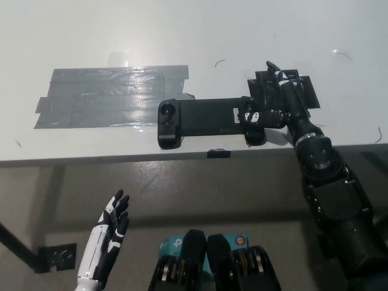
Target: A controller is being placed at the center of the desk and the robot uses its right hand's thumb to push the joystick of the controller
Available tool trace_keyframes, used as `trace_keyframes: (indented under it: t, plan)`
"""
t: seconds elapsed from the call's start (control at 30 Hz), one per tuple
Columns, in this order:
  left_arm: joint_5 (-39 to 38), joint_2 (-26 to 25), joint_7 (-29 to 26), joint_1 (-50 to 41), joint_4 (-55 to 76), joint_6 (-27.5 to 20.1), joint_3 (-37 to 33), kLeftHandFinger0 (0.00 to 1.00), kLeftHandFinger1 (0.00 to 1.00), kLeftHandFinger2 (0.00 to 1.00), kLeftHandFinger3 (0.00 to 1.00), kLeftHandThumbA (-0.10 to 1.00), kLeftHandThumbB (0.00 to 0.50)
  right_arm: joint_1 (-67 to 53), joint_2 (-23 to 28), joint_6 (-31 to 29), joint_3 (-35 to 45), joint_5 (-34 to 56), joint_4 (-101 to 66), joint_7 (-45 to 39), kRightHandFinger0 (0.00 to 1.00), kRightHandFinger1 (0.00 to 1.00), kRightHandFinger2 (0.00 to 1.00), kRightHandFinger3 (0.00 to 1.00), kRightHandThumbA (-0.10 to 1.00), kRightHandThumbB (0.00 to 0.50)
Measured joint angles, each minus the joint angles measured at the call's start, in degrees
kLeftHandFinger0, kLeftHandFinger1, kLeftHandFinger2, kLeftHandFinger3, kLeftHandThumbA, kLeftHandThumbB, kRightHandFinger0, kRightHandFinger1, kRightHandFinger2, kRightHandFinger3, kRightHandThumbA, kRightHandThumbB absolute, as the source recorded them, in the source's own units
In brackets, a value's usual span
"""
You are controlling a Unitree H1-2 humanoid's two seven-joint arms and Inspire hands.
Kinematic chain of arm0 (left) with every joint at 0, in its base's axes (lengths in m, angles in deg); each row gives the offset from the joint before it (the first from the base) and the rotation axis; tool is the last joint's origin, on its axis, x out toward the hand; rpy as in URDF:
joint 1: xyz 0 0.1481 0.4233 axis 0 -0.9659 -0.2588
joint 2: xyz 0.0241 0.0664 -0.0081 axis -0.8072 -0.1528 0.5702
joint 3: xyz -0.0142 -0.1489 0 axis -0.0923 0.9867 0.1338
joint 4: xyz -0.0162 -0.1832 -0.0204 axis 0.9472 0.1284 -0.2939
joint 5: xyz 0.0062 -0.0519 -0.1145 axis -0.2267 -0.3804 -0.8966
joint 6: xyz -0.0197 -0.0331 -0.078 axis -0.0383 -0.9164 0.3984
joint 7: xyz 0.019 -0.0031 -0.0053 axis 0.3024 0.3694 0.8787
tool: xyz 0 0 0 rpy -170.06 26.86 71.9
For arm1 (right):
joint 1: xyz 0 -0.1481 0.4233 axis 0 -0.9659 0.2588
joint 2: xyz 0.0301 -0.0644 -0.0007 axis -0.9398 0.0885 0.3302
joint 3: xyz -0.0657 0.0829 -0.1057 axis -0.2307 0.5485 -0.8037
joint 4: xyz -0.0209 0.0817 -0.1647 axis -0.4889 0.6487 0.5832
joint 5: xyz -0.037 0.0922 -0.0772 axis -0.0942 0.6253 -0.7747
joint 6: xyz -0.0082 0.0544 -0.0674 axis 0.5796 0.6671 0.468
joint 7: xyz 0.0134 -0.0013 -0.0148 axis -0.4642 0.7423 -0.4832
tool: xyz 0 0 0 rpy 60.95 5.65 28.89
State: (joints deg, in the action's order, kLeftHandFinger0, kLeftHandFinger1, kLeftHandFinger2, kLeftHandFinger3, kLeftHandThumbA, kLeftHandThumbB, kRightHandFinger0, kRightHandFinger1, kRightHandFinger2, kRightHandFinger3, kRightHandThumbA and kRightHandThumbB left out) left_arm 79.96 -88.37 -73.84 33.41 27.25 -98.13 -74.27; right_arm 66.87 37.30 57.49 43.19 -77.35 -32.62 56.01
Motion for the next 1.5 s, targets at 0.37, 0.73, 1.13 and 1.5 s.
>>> trace_keyframes:
  t: [0.37,0.73,1.13,1.5]
  plan:
    - [0.0,0.0,0.0,0.3,0.0,0.0,0.0,1.00,1.00,1.00,1.00,0.87,0.009,2.0,0.0,-1.4,-0.3,0.0,5.1,2.5,1.00,1.00,1.00,1.00,1.00,0.109]
    - [-0.1,-0.2,0.0,0.4,0.0,0.0,0.0,1.00,1.00,1.00,1.00,0.89,0.018,3.0,0.0,-3.1,-0.1,0.3,8.9,4.4,1.00,1.00,1.00,1.00,1.00,0.027]
    - [-0.1,-0.5,0.0,0.6,0.0,0.1,0.0,1.00,1.00,1.00,1.00,0.90,0.009,3.2,0.2,-4.9,0.8,0.7,10.1,5.5,1.00,1.00,1.00,1.00,0.76,0.000]
    - [-0.3,-0.5,0.0,1.3,0.1,0.5,0.0,1.00,1.00,1.00,1.00,0.93,0.016,3.2,0.3,-7.3,1.0,0.9,11.6,5.9,1.00,1.00,1.00,1.00,-0.10,0.000]
